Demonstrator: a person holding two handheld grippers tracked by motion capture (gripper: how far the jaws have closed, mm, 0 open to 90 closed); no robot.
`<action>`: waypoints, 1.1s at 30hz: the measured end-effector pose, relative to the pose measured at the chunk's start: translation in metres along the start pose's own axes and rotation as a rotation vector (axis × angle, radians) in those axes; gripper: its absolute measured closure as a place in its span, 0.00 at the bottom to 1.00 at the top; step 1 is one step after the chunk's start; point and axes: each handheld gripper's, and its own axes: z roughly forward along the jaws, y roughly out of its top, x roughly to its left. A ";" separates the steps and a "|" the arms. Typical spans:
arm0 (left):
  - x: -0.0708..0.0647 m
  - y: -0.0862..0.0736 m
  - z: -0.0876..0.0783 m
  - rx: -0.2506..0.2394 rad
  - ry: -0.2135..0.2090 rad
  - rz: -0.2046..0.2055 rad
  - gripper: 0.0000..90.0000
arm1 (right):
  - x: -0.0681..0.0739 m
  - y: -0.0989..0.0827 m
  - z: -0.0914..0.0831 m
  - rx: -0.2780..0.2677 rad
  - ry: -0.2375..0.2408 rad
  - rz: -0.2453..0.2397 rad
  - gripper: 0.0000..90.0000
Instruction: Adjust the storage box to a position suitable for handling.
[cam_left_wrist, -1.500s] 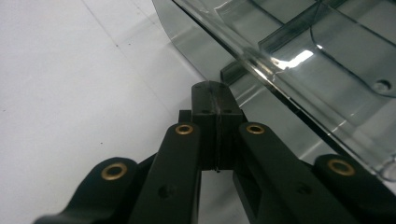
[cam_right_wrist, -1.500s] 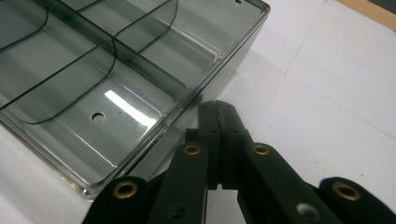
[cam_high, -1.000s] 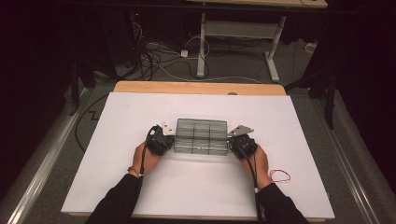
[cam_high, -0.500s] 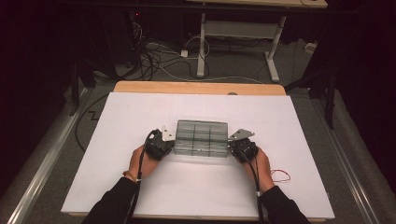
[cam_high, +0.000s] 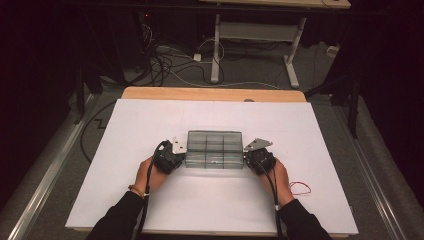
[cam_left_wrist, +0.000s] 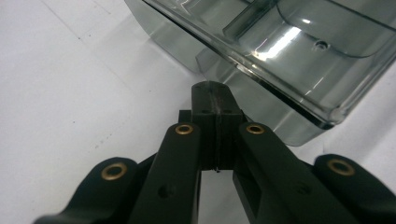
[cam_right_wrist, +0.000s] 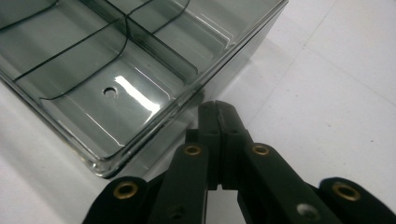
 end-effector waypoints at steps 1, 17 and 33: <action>0.000 0.000 0.000 0.000 -0.002 -0.002 0.97 | 0.001 0.000 0.000 0.002 -0.004 -0.008 1.00; 0.003 -0.003 0.000 -0.012 -0.025 0.016 0.97 | -0.004 0.000 -0.001 0.004 0.027 -0.031 1.00; 0.017 -0.004 -0.039 -0.220 -0.006 0.036 0.82 | -0.019 0.008 -0.039 -0.304 0.021 0.047 0.85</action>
